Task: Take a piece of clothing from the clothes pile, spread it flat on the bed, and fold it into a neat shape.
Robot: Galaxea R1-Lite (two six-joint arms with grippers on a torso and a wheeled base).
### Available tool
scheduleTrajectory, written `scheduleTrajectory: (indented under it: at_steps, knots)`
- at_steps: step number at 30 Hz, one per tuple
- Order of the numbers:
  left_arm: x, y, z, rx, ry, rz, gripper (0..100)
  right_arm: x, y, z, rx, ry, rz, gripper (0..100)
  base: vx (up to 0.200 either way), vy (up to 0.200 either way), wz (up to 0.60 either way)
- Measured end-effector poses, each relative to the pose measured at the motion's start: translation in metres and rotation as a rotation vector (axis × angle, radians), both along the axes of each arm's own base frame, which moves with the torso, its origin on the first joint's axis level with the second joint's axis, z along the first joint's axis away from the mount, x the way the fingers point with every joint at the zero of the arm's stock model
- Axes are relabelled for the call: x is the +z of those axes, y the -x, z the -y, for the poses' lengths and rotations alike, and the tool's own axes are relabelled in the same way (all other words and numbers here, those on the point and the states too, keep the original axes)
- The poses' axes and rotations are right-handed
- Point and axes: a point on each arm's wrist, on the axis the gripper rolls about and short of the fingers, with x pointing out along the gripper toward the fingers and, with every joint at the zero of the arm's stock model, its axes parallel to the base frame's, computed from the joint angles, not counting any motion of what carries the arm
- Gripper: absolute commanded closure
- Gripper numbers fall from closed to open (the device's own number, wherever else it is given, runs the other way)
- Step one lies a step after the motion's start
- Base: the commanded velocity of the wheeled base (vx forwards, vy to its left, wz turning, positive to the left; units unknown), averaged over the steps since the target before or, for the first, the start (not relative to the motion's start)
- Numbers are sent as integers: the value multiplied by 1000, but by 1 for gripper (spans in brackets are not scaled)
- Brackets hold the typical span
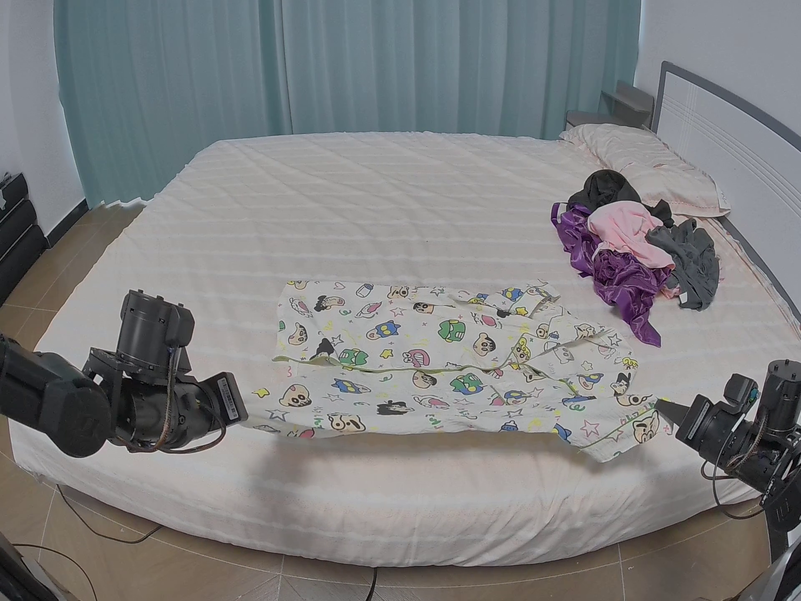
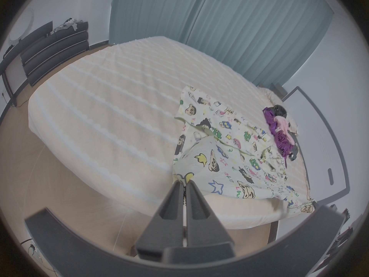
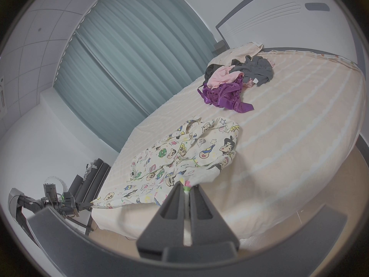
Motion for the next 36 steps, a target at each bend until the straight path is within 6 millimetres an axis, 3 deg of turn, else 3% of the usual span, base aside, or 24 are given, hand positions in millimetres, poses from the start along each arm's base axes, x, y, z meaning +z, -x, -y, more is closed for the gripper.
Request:
scheduleTrajectory:
  at_steps: [9,20,29,30,36]
  knots:
    - [-20,-19,11,-8,7,9,100,-10,-4,0,26,24,-40,100,0,0,0]
    - [-44,-49,22,4,1,-9,100,-11,-31,-2,20,16,-20,100,0,0,0]
    - [-62,-74,29,13,9,23,100,-18,-41,0,7,17,-39,100,0,0,0]
    - [-65,-78,30,16,9,34,0,-18,-41,0,6,18,-40,100,0,0,0]
    - [-86,-87,32,38,-17,31,0,-19,-43,0,3,20,-44,100,0,0,0]
